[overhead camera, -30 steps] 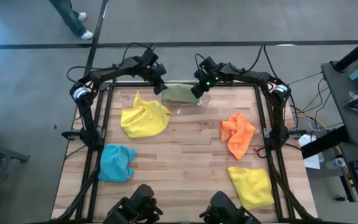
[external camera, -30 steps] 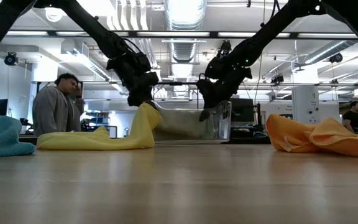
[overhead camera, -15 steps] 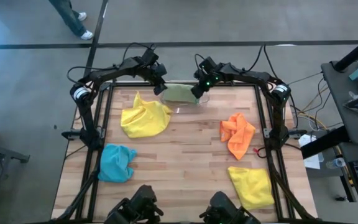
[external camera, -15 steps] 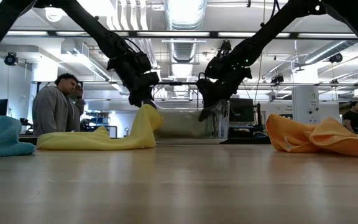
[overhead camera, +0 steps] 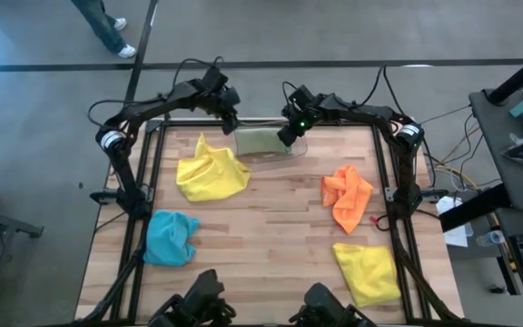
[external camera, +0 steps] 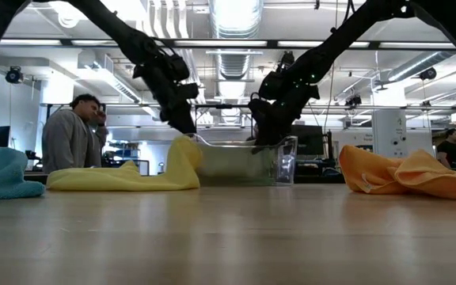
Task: Fold microfiber towels
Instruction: Put the light green microfiber cloth into the transparent bin
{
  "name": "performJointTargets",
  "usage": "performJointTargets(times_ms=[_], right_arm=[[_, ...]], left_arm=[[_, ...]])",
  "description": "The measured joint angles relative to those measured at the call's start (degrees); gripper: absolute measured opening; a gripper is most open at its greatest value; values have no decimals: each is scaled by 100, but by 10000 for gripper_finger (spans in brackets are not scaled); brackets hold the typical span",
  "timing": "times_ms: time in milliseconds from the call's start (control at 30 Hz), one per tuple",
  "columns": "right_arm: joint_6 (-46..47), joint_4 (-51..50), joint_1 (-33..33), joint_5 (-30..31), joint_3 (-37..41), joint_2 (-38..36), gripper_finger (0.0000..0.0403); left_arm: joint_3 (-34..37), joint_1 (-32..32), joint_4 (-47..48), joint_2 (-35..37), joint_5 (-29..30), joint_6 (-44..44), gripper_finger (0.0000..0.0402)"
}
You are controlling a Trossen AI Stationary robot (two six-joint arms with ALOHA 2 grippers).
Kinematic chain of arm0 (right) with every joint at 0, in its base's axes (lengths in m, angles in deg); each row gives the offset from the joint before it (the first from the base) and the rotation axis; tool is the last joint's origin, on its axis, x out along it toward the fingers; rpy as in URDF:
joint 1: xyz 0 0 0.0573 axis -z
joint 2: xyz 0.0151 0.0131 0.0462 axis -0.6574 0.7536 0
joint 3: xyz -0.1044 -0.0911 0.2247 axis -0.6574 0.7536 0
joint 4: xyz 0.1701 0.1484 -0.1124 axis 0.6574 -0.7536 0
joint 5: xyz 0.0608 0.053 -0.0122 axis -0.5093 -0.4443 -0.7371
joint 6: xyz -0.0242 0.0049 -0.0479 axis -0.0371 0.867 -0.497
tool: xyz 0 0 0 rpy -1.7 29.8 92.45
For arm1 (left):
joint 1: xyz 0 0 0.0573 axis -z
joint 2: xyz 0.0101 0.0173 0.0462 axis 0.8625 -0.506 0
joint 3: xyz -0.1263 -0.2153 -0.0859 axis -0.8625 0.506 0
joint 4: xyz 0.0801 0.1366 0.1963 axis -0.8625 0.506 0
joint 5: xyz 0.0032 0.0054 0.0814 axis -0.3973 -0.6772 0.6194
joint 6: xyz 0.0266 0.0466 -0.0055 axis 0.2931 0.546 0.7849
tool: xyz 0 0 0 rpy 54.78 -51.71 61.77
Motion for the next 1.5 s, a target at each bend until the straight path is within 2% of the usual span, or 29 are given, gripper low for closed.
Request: performJointTargets(times_ms=[367, 633, 733, 833, 967, 1167, 1500], right_arm=[[199, -9, 2, 26, 0, -5, 25], [-70, -11, -70, 87, -1, -27, 26], [-58, -11, -72, 87, -2, -27, 27], [-60, -11, -72, 87, -2, -27, 27], [-20, -10, -73, 87, -2, -27, 27], [-3, -9, -119, 90, -2, -27, 28], [13, 35, -144, 90, -4, -71, 28]], left_arm=[[0, 119, -8, 224, -9, 132, 216], [20, 225, -16, 224, -21, 184, 216], [20, 329, -51, 282, -295, 143, 216], [11, 652, -401, 493, -666, 150, 215], [13, 1005, -772, 758, -653, 312, 215], [143, 1099, -1012, 906, -656, 368, 215], [1213, 998, -2354, 1040, -674, 124, 215]])
